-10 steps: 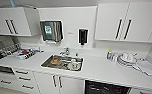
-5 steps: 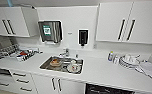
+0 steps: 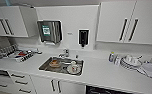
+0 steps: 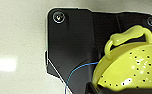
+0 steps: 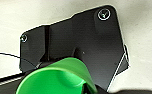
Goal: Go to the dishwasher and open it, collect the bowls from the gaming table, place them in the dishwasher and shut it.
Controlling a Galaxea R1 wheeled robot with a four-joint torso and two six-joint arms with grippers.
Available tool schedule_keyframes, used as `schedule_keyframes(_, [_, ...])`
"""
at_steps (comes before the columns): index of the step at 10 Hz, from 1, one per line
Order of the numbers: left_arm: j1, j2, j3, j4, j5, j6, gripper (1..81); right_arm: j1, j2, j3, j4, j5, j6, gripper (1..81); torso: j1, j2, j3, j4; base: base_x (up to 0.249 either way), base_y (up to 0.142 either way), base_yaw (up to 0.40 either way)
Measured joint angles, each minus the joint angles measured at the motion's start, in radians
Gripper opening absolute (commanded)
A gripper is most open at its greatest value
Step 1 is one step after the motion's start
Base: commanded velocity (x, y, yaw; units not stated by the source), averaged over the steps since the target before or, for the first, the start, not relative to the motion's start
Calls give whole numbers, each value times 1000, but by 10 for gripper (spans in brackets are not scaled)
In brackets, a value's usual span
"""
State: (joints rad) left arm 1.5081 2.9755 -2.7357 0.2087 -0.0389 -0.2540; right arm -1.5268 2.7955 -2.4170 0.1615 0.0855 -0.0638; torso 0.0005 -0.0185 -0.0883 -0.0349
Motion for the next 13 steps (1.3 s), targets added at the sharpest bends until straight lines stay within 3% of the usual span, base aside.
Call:
schedule_keyframes(9, [3,2,0,0,-2,0,10,-5,0,0,0,0,0,10,-1,0,0,0,0,0,0])
schedule_keyframes(13, [3,2,1,0,-2,0,10,-4,0,0,0,0,0,10,-1,0,0,0,0,0,-161])
